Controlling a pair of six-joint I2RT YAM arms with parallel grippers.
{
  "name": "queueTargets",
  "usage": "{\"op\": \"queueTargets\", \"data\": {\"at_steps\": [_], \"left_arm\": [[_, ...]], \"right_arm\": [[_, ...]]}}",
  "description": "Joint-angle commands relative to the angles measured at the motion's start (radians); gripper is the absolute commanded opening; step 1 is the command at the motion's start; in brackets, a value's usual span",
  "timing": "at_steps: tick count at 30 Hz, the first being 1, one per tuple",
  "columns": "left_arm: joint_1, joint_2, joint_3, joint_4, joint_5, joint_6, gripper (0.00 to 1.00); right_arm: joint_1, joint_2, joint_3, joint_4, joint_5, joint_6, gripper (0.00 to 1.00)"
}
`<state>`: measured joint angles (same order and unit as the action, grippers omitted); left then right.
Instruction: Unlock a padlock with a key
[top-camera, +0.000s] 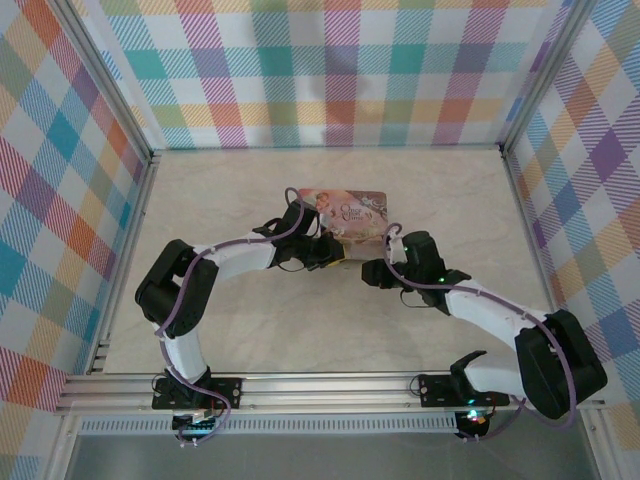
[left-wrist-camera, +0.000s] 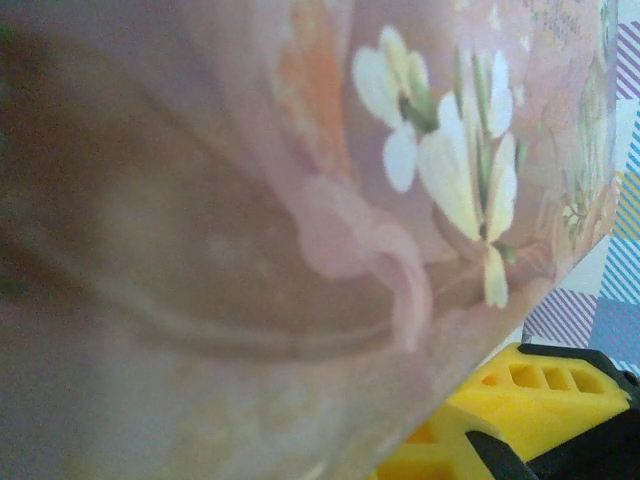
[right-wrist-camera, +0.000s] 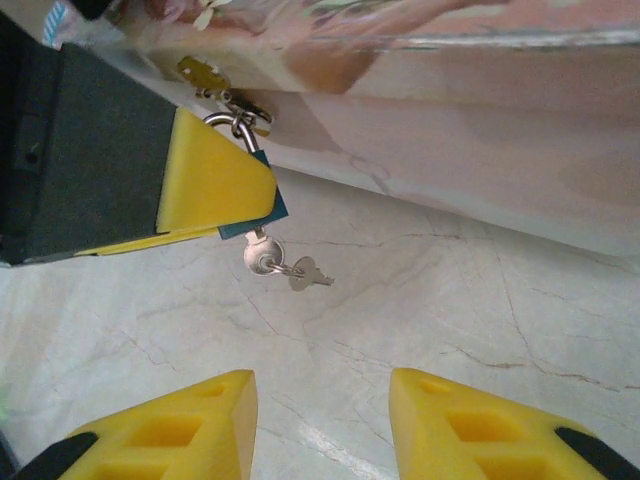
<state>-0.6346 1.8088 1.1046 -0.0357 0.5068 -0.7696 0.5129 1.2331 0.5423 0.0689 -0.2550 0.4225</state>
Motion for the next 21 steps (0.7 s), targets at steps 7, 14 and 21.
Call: {"op": "queueTargets", "data": {"at_steps": [7, 14, 21], "left_arm": [[-0.011, -0.032, 0.049, 0.002, 0.024, -0.013, 0.02], [-0.011, -0.027, 0.058, -0.007, 0.03, -0.013, 0.02], [-0.011, -0.02, 0.064, -0.009, 0.041, -0.013, 0.02]], "right_arm": [[0.083, 0.06, 0.075, -0.012, 0.102, -0.169, 0.43], [0.125, 0.159, 0.139, 0.009, 0.14, -0.224, 0.43], [0.141, 0.217, 0.175, 0.018, 0.177, -0.258, 0.43]]}}
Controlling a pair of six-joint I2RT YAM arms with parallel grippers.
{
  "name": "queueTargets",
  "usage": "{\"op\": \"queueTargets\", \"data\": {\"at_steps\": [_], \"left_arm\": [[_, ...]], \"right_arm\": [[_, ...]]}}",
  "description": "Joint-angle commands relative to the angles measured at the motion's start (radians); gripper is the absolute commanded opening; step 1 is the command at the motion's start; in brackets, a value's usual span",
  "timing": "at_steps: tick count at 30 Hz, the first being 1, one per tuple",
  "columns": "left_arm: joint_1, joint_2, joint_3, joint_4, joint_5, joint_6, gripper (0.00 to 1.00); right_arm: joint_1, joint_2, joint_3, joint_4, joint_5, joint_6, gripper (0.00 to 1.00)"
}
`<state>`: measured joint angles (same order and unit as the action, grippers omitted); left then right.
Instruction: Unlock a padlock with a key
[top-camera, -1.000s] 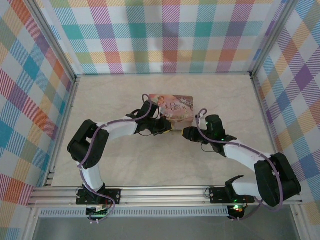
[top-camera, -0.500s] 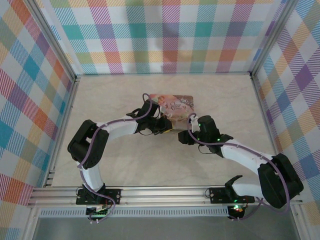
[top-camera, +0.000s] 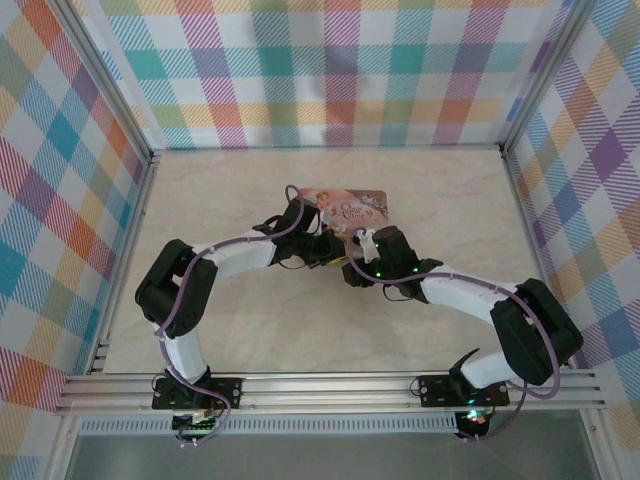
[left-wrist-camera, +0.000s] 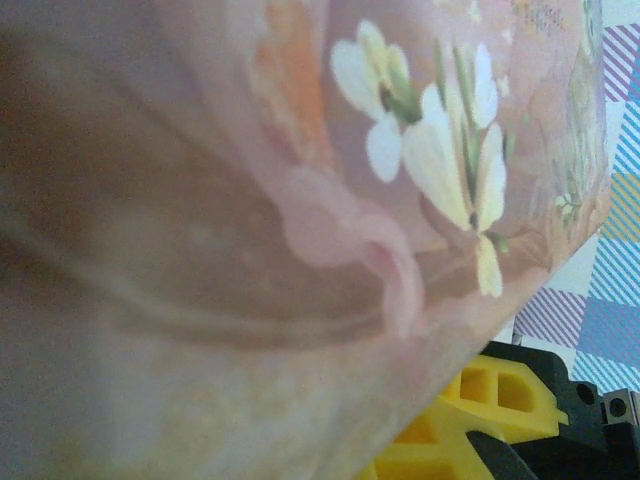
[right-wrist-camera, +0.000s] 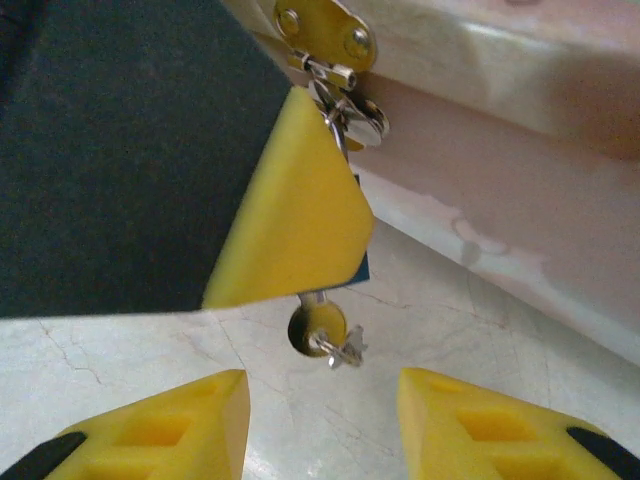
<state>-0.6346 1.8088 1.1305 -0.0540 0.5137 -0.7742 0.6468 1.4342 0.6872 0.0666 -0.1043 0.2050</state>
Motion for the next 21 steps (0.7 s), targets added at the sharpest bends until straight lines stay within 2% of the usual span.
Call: {"op": "queueTargets", "data": {"at_steps": [1, 9, 21], "left_arm": [[-0.011, -0.022, 0.04, 0.008, 0.035, -0.008, 0.02], [-0.011, -0.017, 0.045, 0.005, 0.042, -0.003, 0.02], [-0.011, -0.017, 0.044, 0.01, 0.048, -0.005, 0.02]], "right_arm": [[0.01, 0.021, 0.032, 0.021, 0.033, -0.045, 0.43], [0.029, 0.046, 0.064, 0.005, 0.093, -0.089, 0.43], [0.047, 0.085, 0.111, -0.022, 0.106, -0.129, 0.41]]}}
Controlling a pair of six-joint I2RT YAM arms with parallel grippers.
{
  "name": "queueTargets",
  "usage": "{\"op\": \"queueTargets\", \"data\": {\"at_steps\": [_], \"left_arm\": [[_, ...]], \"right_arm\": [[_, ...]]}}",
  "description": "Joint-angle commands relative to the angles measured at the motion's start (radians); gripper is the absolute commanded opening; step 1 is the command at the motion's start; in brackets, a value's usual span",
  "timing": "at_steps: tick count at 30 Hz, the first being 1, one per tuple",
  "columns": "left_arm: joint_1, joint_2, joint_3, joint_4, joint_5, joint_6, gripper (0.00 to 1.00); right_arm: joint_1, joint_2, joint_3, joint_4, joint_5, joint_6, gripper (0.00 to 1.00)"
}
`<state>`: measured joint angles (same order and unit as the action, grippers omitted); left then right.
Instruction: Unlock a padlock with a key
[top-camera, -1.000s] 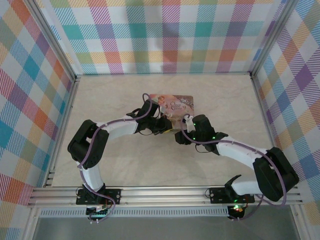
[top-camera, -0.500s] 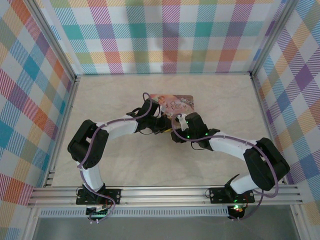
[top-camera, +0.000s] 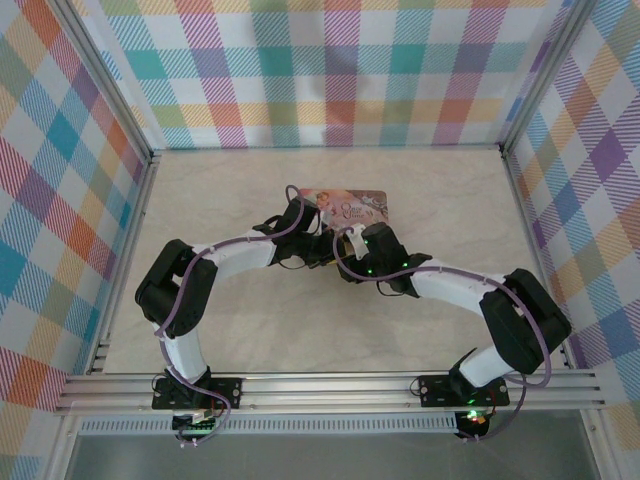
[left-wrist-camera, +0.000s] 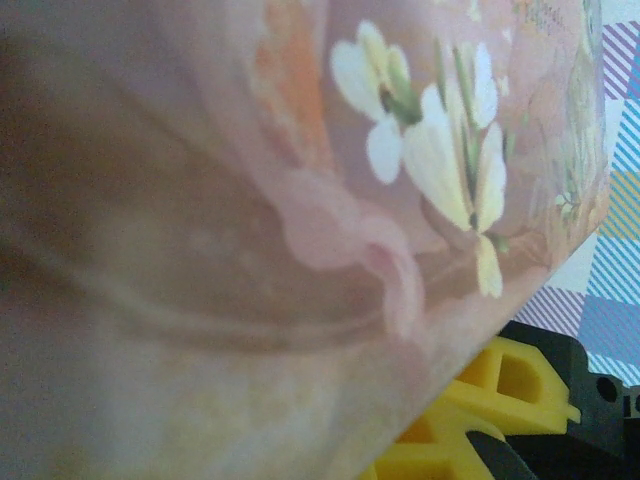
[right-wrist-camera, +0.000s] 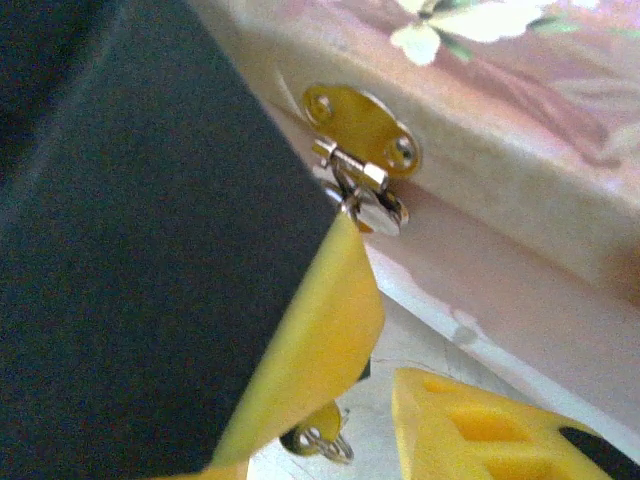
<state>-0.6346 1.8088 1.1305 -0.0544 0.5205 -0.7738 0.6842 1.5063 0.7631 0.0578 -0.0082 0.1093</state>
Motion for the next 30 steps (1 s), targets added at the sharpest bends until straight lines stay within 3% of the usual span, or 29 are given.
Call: {"op": "queueTargets", "data": {"at_steps": [1, 15, 17, 22, 30], "left_arm": [[-0.011, -0.017, 0.045, 0.011, 0.041, -0.005, 0.02], [-0.01, -0.014, 0.048, 0.013, 0.045, -0.003, 0.02], [-0.01, -0.014, 0.05, 0.013, 0.048, -0.002, 0.02], [-0.009, -0.017, 0.048, 0.009, 0.044, 0.002, 0.02], [-0.01, -0.013, 0.031, -0.005, 0.032, 0.012, 0.04]], "right_arm": [[0.011, 0.015, 0.038, -0.013, 0.011, -0.036, 0.4], [0.017, 0.041, 0.041, -0.02, 0.008, -0.045, 0.39], [0.019, 0.044, 0.044, -0.019, 0.008, -0.046, 0.32], [0.018, 0.048, 0.052, -0.024, -0.001, -0.053, 0.02], [0.018, 0.028, 0.027, -0.02, -0.014, -0.044, 0.0]]}}
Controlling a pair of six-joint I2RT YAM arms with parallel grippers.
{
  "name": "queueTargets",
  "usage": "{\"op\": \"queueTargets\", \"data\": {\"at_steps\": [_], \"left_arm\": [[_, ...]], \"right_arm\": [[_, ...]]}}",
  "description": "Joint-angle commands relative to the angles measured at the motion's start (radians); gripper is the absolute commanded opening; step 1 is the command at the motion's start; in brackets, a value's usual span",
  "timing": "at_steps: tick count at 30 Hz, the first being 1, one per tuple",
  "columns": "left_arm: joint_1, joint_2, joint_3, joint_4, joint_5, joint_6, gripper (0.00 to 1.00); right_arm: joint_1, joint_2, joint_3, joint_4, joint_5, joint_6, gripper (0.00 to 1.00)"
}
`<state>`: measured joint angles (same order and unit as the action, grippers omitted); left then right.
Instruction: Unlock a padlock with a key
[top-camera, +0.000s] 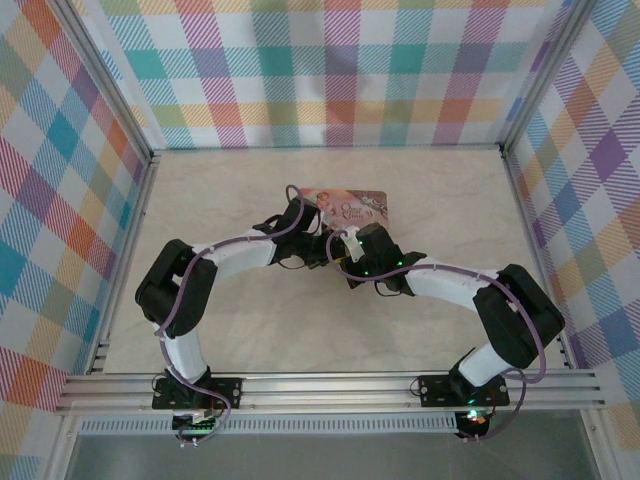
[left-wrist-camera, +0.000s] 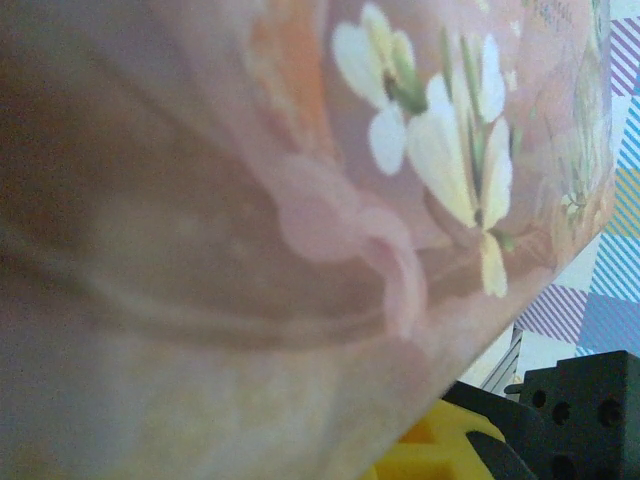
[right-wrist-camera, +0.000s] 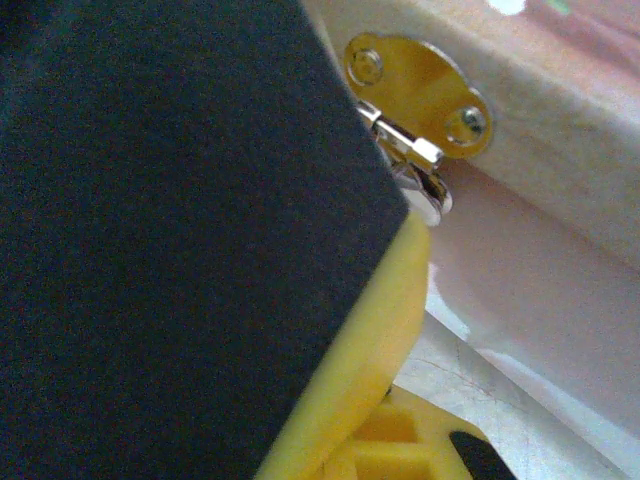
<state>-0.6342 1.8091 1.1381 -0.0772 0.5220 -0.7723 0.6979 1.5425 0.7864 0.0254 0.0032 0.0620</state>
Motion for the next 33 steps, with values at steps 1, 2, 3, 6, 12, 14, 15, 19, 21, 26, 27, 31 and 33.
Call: {"op": "queueTargets", "data": {"at_steps": [1, 2, 3, 6, 12, 14, 15, 19, 21, 26, 27, 31, 33], "left_arm": [[-0.01, -0.014, 0.02, 0.014, 0.024, 0.014, 0.04], [-0.01, -0.013, 0.016, 0.005, 0.015, 0.02, 0.05], [-0.01, -0.013, 0.011, -0.001, 0.004, 0.026, 0.07], [-0.012, -0.01, -0.014, -0.013, -0.027, 0.038, 0.11], [-0.016, -0.006, -0.053, -0.055, -0.085, 0.071, 0.26], [-0.018, -0.007, -0.057, -0.071, -0.098, 0.083, 0.31], [-0.018, -0.008, -0.061, -0.074, -0.101, 0.084, 0.34], [-0.018, -0.035, -0.069, -0.073, -0.116, 0.09, 0.36], [-0.018, -0.06, -0.073, -0.07, -0.13, 0.097, 0.37], [-0.018, -0.11, -0.053, -0.123, -0.164, 0.128, 0.37], [-0.018, -0.125, -0.053, -0.13, -0.172, 0.135, 0.37], [-0.013, -0.182, -0.057, -0.167, -0.227, 0.148, 0.42], [-0.009, -0.214, -0.06, -0.19, -0.263, 0.155, 0.45]], "right_arm": [[0.004, -0.009, 0.003, 0.006, -0.028, 0.007, 0.05], [0.004, -0.009, 0.004, 0.0, -0.029, 0.013, 0.13], [0.005, -0.012, 0.001, -0.005, -0.032, 0.019, 0.21], [0.005, -0.033, -0.019, -0.012, -0.021, 0.041, 0.27], [-0.001, -0.094, -0.068, -0.025, -0.003, 0.09, 0.29], [-0.007, -0.099, -0.08, -0.021, -0.009, 0.106, 0.29], [-0.01, -0.099, -0.082, -0.018, -0.01, 0.116, 0.29], [-0.044, -0.099, -0.087, 0.0, -0.043, 0.163, 0.28], [-0.059, -0.098, -0.083, 0.008, -0.059, 0.18, 0.28], [-0.064, -0.074, -0.056, 0.003, -0.06, 0.18, 0.27], [-0.064, -0.069, -0.052, 0.0, -0.058, 0.18, 0.27], [-0.078, -0.05, -0.037, -0.005, -0.036, 0.192, 0.26], [-0.091, -0.045, -0.029, -0.006, -0.025, 0.198, 0.27]]}}
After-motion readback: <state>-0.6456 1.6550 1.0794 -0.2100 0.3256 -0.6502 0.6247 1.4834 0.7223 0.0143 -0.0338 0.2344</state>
